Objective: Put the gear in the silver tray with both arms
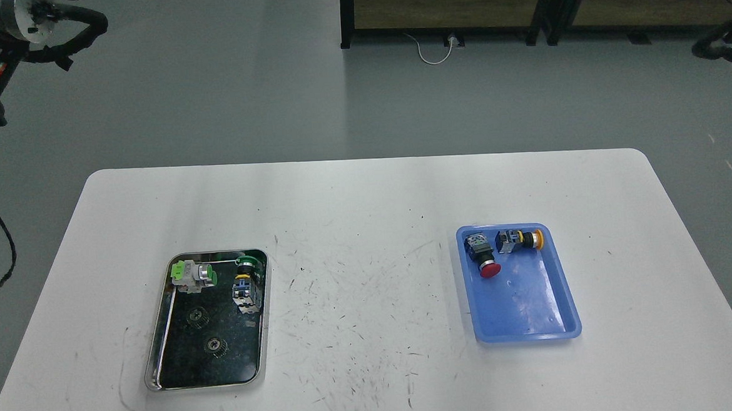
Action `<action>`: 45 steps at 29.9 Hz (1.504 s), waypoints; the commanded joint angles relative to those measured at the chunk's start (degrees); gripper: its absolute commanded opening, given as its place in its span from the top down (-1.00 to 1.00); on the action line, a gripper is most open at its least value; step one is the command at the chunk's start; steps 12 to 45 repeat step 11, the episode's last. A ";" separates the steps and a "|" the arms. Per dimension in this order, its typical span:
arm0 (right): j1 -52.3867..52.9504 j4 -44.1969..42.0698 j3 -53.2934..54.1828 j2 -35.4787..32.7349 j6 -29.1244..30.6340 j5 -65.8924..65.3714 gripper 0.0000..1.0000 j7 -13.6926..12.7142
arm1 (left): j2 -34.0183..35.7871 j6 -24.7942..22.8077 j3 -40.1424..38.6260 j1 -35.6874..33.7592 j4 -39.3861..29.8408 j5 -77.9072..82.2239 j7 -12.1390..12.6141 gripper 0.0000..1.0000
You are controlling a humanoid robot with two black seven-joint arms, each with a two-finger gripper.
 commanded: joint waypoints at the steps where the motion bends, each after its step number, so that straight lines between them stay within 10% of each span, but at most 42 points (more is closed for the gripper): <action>1: 0.40 -0.11 0.02 1.62 -0.46 1.26 -0.82 -0.33 | -1.10 0.59 -0.63 -0.18 0.05 0.05 -0.07 -0.94; 45: 0.57 2.53 0.11 -0.83 -6.70 1.26 -0.97 0.63 | -2.59 1.39 -0.89 -0.36 0.05 0.05 -0.33 -0.95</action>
